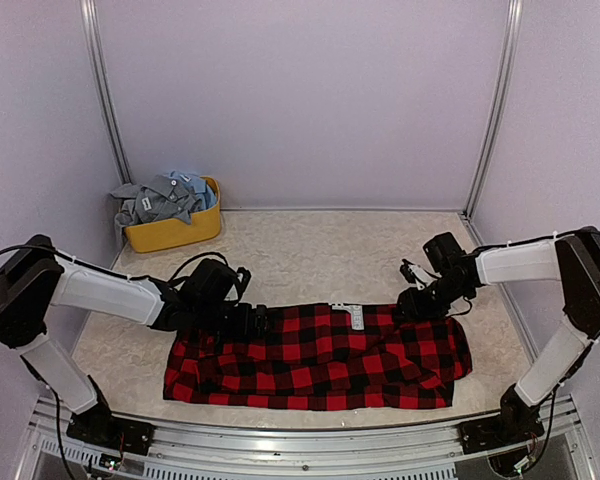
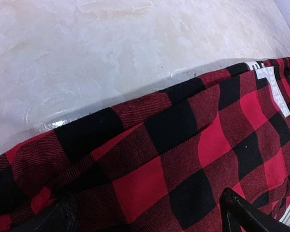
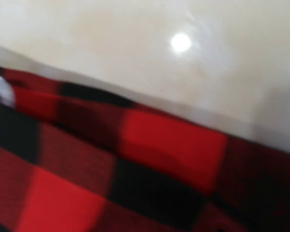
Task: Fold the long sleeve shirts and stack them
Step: Smooth out the rectangle-folded shirt at the center of the board.
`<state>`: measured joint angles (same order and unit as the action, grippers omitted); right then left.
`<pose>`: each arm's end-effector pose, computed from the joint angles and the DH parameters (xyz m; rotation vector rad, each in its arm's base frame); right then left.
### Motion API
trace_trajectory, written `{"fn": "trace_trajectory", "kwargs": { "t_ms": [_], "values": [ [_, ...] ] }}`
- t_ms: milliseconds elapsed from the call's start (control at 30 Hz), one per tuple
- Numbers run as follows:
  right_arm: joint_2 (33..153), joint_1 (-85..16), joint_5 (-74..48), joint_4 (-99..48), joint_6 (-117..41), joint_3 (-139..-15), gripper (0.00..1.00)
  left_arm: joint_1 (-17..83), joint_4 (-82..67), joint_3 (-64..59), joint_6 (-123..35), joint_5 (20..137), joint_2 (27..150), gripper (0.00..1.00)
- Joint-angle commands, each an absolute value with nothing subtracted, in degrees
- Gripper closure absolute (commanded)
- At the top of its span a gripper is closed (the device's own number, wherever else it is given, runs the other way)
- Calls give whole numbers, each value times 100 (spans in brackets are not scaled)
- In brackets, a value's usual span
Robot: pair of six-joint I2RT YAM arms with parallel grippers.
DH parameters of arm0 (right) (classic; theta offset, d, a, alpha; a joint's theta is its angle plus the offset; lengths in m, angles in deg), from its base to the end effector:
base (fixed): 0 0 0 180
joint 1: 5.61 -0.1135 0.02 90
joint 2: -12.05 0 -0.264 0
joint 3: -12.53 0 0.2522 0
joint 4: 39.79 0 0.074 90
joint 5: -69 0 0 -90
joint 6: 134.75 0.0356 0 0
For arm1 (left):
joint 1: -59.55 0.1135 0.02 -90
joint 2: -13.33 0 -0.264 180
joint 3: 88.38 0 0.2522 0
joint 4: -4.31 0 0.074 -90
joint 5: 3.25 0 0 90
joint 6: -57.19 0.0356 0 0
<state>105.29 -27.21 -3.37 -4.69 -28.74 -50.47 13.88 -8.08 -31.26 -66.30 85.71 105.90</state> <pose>0.2729 0.1197 0.1520 -0.2290 2.7633 0.6021 0.2168 -0.2228 0.1497 0.2753 2.4970 -0.6346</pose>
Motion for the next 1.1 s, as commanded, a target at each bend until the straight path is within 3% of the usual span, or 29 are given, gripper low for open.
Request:
{"fn": "trace_trajectory", "kwargs": {
  "t_ms": [0,300,600,733,867,1067],
  "values": [
    [10568,-2481,-664,-498,-2705,-4764,42,1314,-560,-3236,-6416,8825,10839,2],
    [10093,-2380,-1135,-219,-2516,-4549,41,1197,-436,-3335,-6350,9071,10993,1],
    [8428,-2524,-571,-102,-2610,-4482,37,793,-163,-3182,-5985,9301,10261,1],
    [7979,-2644,-609,154,-2233,-4178,37,583,285,-2939,-5787,8396,10197,1],
    [7783,-2816,-797,238,-1568,-3810,38,341,382,-2268,-5757,7309,10930,3],
    [7434,-3010,-1129,-72,-671,-3248,38,-319,74,-1100,-5527,6718,12134,5]
  ]
}}
